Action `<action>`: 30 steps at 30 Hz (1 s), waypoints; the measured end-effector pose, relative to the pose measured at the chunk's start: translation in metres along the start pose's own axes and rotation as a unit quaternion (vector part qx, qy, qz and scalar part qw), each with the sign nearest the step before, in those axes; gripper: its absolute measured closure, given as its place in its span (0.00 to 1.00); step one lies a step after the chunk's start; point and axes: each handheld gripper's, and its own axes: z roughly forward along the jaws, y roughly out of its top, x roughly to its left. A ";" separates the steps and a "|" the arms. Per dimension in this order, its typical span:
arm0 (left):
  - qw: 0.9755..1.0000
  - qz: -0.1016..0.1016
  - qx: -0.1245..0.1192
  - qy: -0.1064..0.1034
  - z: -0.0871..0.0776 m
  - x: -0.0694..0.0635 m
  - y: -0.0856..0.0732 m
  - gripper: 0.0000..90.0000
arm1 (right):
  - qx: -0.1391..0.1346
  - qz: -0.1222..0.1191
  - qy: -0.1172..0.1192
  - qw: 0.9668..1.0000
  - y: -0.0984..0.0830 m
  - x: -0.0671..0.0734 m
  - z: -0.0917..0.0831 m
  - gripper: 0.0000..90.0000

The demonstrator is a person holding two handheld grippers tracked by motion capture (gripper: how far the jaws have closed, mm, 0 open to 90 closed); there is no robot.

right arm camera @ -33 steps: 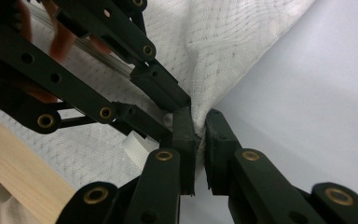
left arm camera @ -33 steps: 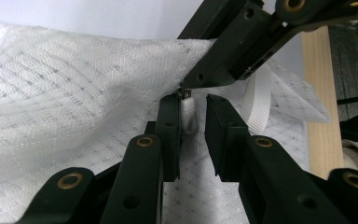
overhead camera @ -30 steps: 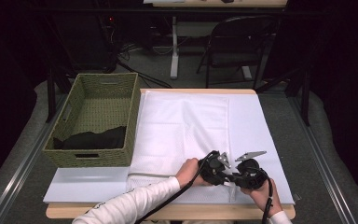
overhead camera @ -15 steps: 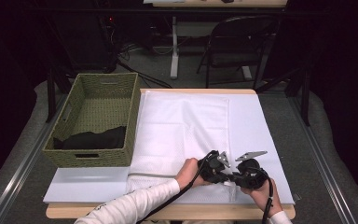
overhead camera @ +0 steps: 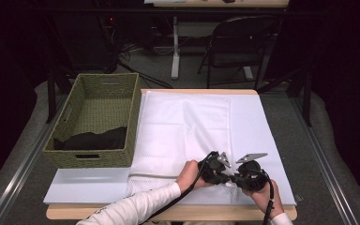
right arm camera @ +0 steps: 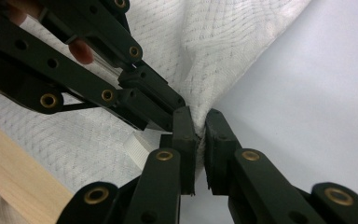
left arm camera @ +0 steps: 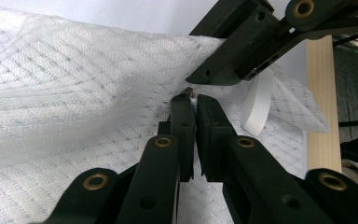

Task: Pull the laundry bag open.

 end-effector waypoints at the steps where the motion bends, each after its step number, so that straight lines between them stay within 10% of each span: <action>1: 1.000 -0.001 0.000 0.000 0.000 0.000 0.000 0.96 | 0.000 0.002 -0.001 1.000 0.000 0.000 0.000 0.94; 30: 1.000 -0.001 0.004 0.004 -0.003 -0.001 -0.001 0.96 | 0.004 0.003 -0.014 1.000 0.000 0.002 0.001 0.94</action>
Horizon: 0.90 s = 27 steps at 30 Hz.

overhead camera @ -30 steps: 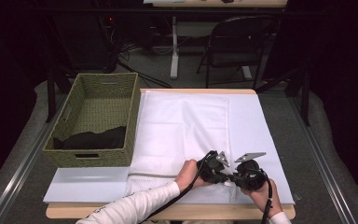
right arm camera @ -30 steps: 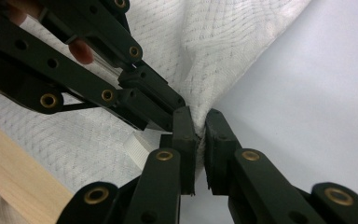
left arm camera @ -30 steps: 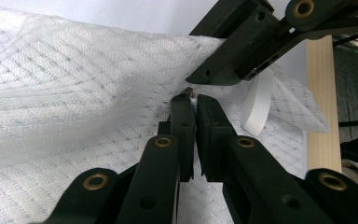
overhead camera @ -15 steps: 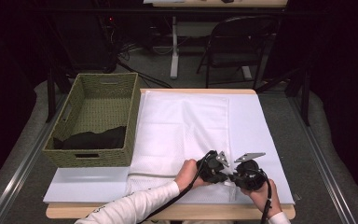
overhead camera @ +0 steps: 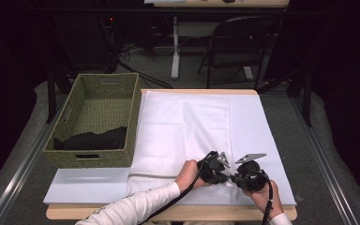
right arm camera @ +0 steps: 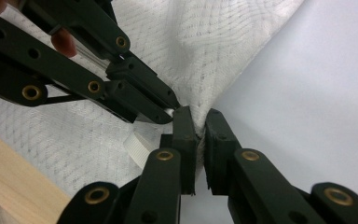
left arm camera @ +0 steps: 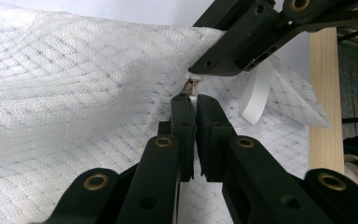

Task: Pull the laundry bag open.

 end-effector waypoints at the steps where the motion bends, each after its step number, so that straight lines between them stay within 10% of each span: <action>1: 1.000 0.000 0.000 0.001 0.000 0.000 0.000 0.96 | 0.000 -0.002 0.001 1.000 0.000 0.000 0.000 0.95; 27: 1.000 0.008 0.014 -0.016 0.001 0.003 0.003 0.95 | -0.003 0.014 0.009 1.000 0.000 0.000 -0.001 0.95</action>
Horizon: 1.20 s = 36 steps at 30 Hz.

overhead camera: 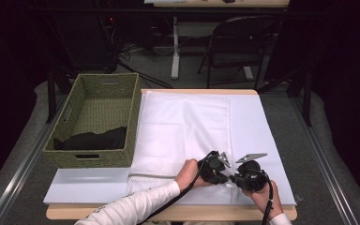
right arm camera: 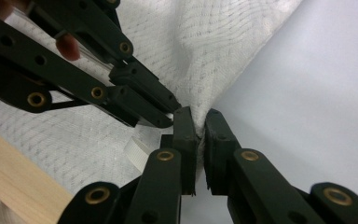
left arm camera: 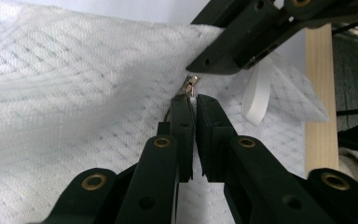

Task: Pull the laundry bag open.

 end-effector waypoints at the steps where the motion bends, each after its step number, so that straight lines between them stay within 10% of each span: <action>1: 1.000 0.003 0.003 0.001 0.000 0.000 0.001 0.95 | 0.002 0.004 -0.001 1.000 0.000 0.001 -0.001 0.95; 36: 1.000 -0.010 -0.014 0.017 -0.011 0.002 -0.018 0.96 | 0.011 -0.015 -0.030 0.999 -0.002 0.000 0.000 0.95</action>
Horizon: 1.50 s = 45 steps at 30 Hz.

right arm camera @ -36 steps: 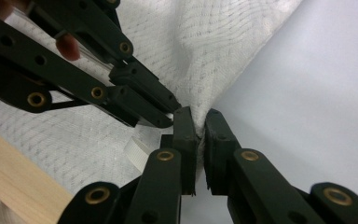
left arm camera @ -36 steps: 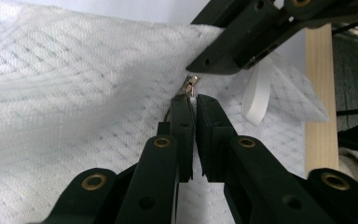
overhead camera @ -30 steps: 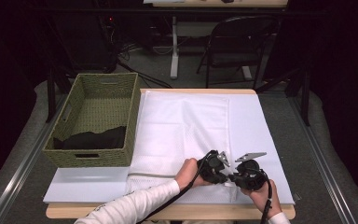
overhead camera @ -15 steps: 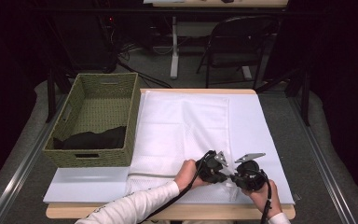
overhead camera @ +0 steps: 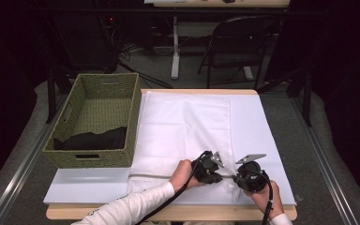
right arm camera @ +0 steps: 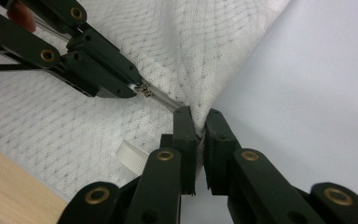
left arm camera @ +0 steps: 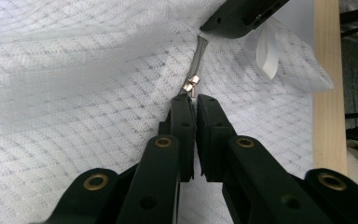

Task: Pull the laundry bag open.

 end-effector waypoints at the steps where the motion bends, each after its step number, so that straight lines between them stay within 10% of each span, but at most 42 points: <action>1: 1.000 0.000 0.001 0.000 -0.001 0.000 -0.001 0.96 | 0.001 0.002 -0.001 1.000 0.000 0.001 0.000 0.95; 45: 1.000 -0.019 0.007 0.008 -0.025 0.009 -0.032 0.96 | 0.009 -0.001 -0.001 1.000 -0.001 -0.001 0.003 0.95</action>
